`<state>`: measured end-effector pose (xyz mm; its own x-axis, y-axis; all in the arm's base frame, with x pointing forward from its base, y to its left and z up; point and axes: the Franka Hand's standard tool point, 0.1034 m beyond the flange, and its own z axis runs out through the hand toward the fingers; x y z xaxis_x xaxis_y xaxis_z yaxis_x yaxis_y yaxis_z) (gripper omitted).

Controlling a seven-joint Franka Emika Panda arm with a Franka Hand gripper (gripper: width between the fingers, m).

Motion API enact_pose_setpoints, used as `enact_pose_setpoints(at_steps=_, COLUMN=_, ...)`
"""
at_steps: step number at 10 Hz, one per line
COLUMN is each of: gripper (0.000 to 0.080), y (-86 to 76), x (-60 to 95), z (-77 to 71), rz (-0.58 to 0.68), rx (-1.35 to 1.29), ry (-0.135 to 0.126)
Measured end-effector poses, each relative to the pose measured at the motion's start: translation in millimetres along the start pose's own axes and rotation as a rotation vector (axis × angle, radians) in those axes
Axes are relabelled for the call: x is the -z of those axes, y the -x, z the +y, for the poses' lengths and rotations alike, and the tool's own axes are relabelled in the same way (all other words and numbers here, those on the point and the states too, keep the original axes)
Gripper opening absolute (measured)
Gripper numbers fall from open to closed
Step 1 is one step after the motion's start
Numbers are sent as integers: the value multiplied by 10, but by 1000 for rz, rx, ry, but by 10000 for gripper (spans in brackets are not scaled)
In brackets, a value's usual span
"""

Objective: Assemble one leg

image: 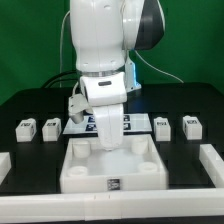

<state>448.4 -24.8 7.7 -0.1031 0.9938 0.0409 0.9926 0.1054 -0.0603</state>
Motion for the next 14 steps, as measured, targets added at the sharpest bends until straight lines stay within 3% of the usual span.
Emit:
enact_pose_setpoints(at_steps=8, gripper=59, y=-8, x=6, z=16, rz=0, rx=-4, ry=5)
enact_pose_setpoints(at_steps=13, gripper=58, y=-565, x=41, z=456, rz=15, rx=-72, ry=37)
enact_pose_setpoints(at_steps=14, gripper=58, y=-648, x=10, z=484, rz=19, rx=-91, ry=26)
